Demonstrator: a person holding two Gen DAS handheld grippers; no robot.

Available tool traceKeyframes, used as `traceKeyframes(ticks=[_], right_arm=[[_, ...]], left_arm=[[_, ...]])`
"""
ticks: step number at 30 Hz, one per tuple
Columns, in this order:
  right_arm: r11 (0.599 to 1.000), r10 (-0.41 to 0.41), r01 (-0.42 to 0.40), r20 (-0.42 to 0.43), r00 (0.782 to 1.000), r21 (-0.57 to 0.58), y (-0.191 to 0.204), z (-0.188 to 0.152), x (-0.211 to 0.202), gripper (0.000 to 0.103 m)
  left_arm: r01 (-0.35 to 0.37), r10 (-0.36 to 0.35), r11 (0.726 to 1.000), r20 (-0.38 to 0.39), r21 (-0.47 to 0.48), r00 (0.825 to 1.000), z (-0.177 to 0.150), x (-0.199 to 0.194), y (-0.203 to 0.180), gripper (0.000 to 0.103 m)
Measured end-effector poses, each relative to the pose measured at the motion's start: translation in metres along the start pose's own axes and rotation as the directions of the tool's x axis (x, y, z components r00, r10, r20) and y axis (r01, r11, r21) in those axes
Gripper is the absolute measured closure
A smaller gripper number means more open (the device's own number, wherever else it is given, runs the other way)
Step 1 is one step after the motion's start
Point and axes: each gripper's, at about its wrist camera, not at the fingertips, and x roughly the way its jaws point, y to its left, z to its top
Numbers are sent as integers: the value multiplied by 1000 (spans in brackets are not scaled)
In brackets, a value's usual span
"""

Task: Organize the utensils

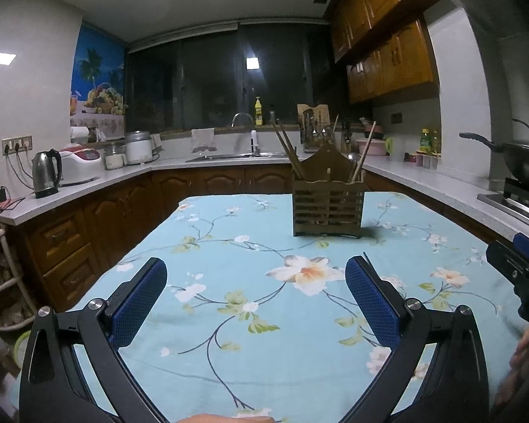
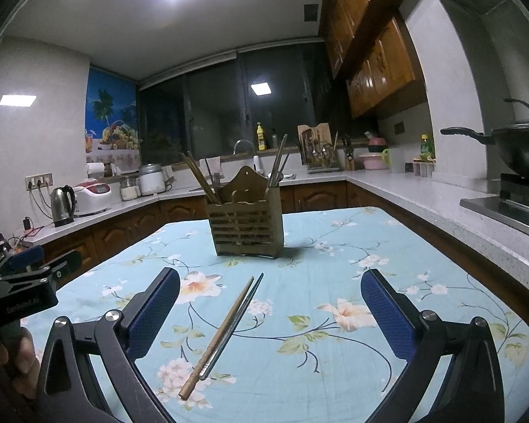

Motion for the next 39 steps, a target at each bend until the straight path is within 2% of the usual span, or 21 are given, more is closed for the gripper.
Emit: traceKeyframes(ticks=[39], right_arm=[[1000, 20, -20, 16, 1000, 0, -6, 13, -2, 0]], left_arm=[[34, -34, 999, -13, -6, 999, 1, 0, -3, 0]])
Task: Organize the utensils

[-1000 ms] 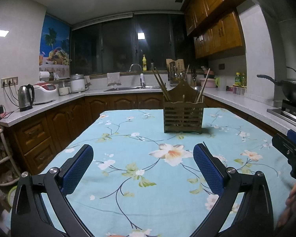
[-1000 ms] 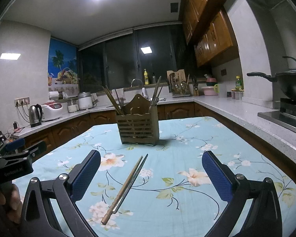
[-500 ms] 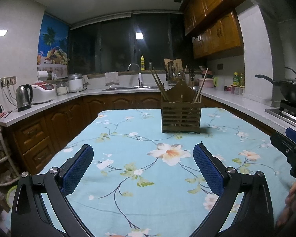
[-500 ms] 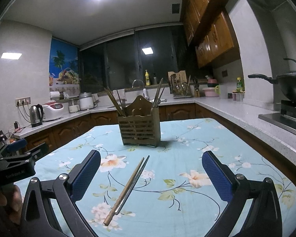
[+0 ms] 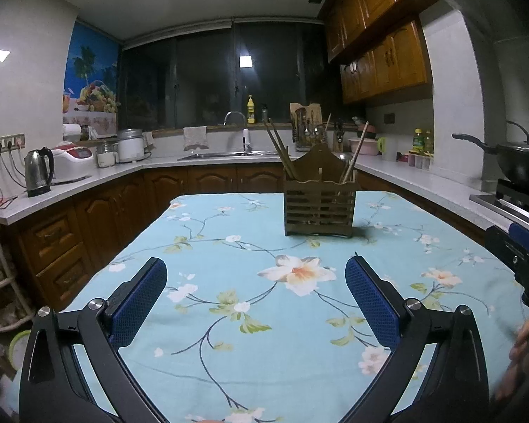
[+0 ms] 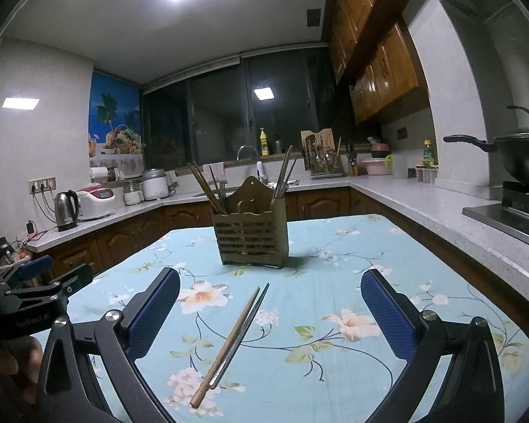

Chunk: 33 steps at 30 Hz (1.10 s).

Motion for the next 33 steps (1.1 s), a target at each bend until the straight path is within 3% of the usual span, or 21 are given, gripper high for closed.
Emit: traceKeyframes(ticks=[19, 33], right_arm=[[1000, 4, -4, -24, 1000, -1, -5, 6, 11, 0], [1000, 8, -7, -97, 995, 6, -11, 6, 29, 0]], left_arm=[[23, -24, 1000, -31, -21, 999, 5, 11, 7, 0], [34, -36, 999, -92, -16, 995, 8, 25, 7, 0]])
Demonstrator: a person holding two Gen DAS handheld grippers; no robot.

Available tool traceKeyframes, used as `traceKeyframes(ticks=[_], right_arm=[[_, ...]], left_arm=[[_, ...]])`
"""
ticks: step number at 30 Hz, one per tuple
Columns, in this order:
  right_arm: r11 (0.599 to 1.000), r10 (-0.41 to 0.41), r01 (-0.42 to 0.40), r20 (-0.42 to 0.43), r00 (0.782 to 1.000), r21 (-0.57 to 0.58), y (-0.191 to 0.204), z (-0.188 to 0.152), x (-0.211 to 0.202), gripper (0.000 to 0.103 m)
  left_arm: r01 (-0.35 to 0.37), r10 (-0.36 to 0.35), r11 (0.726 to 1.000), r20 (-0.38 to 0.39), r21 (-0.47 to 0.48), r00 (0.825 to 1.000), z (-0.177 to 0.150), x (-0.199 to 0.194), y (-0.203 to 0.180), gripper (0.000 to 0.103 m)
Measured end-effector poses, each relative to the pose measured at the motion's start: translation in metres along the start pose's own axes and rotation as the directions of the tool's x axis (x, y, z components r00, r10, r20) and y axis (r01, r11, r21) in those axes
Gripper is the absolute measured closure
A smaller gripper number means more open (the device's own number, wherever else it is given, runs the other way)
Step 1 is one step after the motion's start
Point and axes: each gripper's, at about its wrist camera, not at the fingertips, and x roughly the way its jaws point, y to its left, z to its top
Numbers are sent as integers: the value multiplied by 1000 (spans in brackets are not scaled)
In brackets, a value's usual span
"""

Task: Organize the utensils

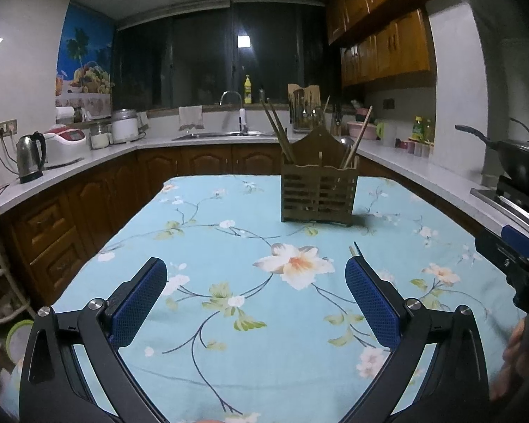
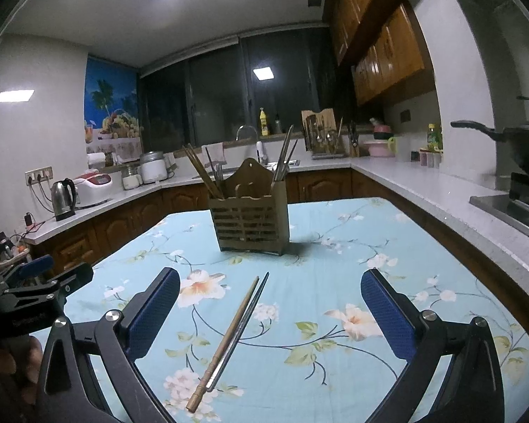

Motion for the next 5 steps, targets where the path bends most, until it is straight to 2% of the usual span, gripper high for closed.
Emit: traceKeyframes(ticks=[5], right_arm=[[1000, 1, -1, -28, 1000, 12, -3, -1, 8, 0]], left_arm=[[27, -27, 1000, -21, 15, 999, -1, 5, -5, 0]])
